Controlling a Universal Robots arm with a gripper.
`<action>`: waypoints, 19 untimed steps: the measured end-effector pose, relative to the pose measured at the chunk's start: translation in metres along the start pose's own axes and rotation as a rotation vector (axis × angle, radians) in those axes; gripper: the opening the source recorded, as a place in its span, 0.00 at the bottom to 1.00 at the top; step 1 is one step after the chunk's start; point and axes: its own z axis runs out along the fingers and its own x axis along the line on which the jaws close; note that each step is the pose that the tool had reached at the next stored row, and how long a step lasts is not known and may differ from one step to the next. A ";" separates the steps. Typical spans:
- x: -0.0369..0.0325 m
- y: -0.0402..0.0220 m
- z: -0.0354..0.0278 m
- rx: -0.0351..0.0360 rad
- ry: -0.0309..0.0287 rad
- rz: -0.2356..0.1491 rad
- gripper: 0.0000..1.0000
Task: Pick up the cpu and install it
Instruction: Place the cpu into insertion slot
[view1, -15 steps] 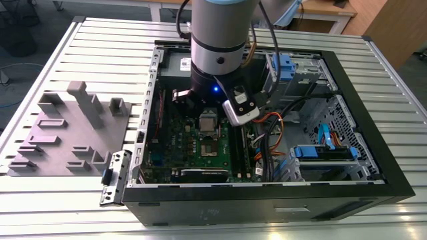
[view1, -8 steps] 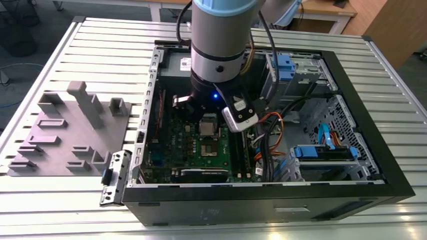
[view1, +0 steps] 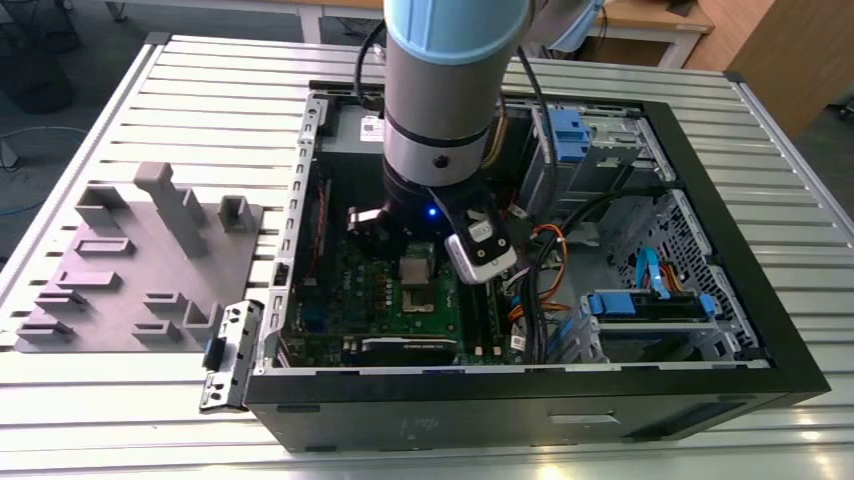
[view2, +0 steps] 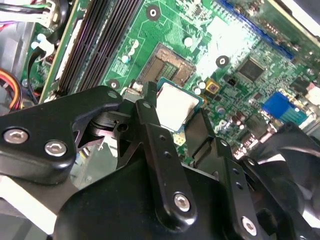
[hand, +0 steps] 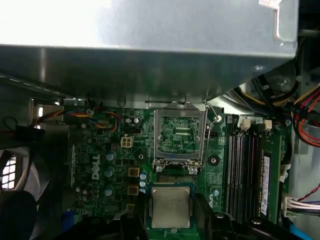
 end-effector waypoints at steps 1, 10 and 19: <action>-0.0009 -0.0004 0.0015 -0.0001 0.0002 0.000 0.47; -0.0037 -0.0033 0.0152 0.0001 0.0007 0.004 0.47; -0.0038 -0.0044 0.0211 -0.0004 -0.0002 0.043 0.47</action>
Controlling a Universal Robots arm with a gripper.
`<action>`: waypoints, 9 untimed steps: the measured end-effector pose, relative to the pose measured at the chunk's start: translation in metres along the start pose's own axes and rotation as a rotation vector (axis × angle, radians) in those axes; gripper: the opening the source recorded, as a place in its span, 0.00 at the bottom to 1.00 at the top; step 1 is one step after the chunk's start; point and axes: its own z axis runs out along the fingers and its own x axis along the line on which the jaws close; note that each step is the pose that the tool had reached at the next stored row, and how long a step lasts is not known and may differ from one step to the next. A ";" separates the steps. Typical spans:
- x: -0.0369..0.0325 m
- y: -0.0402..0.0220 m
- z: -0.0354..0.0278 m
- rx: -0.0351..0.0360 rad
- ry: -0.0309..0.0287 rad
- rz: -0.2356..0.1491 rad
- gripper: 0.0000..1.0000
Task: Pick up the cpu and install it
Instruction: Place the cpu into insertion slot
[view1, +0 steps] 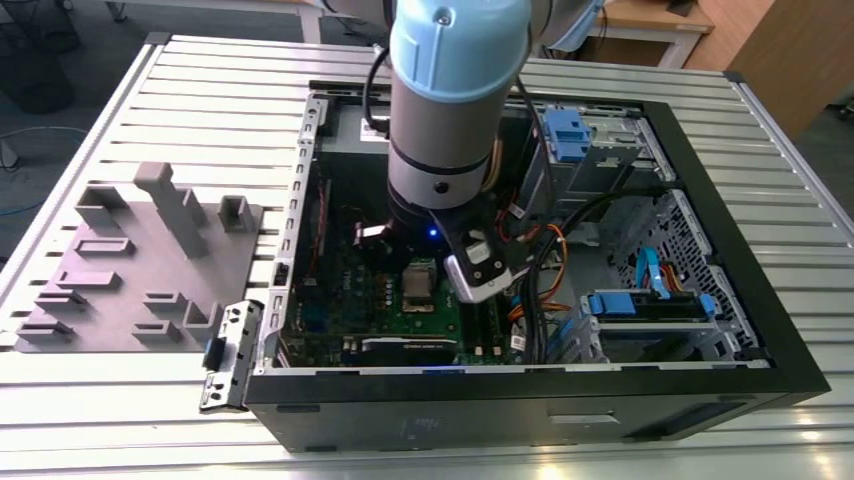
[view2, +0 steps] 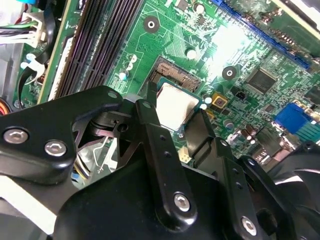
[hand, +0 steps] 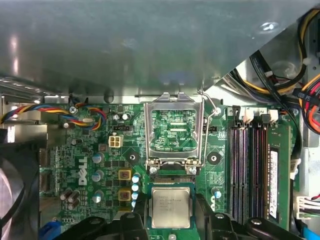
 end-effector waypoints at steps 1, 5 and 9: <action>0.0000 0.0000 0.0009 0.0000 0.0000 0.002 0.47; 0.0000 -0.0005 0.0057 0.0014 -0.0002 0.012 0.47; -0.0001 -0.0016 0.0090 0.0020 -0.0006 0.027 0.47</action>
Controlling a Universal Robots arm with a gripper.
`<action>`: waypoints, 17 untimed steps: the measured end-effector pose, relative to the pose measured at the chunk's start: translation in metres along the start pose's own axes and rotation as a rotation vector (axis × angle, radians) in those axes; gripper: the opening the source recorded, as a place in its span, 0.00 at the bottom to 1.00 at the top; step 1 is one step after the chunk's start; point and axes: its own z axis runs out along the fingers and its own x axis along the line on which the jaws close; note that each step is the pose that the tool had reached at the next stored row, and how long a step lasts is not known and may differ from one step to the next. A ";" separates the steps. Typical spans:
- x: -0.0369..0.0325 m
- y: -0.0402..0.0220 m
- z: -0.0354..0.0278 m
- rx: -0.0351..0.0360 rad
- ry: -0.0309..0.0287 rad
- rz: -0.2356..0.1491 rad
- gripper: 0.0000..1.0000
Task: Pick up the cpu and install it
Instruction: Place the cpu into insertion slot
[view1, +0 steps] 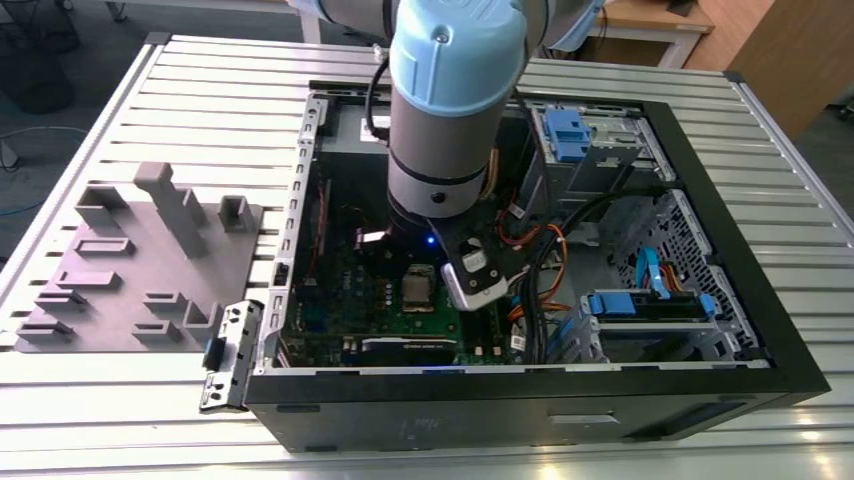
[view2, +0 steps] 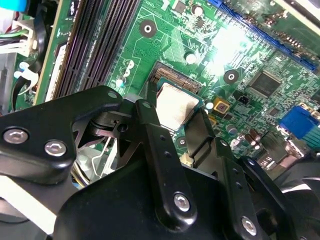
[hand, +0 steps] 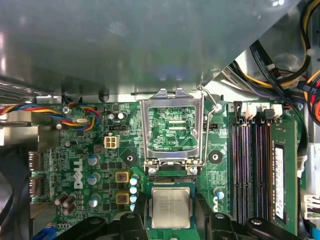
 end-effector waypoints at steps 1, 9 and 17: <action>-0.0001 -0.0001 0.0008 0.0004 -0.0001 0.001 0.47; -0.0022 -0.0005 0.0059 0.0028 0.0015 0.001 0.47; -0.0030 -0.0006 0.0101 0.0029 0.0015 -0.005 0.47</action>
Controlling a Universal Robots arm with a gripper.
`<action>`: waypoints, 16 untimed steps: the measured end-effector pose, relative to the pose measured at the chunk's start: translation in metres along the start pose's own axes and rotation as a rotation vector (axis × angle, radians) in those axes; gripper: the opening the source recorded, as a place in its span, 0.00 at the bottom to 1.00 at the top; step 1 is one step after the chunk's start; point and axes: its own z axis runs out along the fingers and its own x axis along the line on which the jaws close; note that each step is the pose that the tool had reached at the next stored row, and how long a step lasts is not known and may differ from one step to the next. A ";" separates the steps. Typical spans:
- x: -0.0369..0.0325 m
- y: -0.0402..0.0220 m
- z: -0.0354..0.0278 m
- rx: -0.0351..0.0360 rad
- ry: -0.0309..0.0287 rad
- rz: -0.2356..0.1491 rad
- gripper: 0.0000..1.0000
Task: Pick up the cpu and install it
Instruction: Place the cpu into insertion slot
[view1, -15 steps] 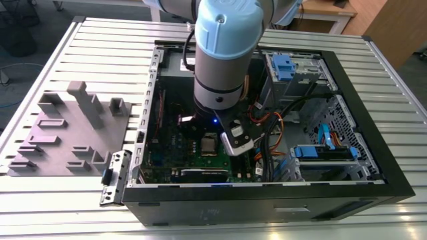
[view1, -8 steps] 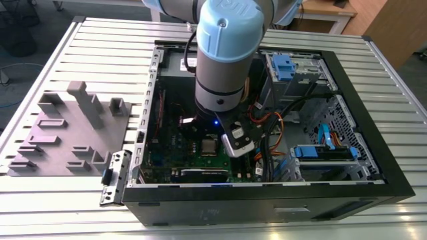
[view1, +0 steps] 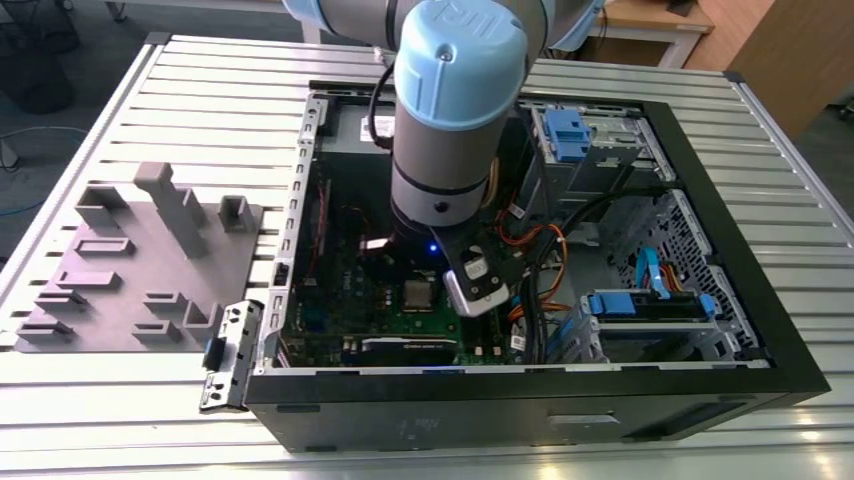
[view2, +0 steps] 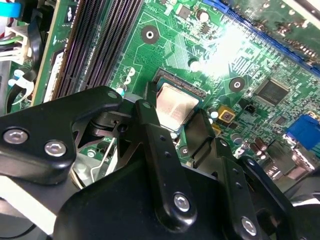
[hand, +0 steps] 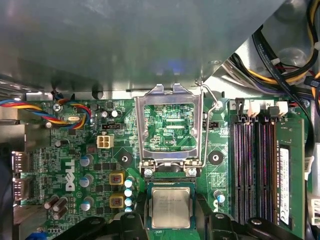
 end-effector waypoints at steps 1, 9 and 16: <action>0.0000 0.0000 0.0005 0.0000 0.0000 0.000 0.47; -0.0004 -0.0006 0.0013 -0.0001 0.0000 -0.001 0.47; -0.0004 -0.0010 0.0028 0.0004 0.0002 -0.001 0.47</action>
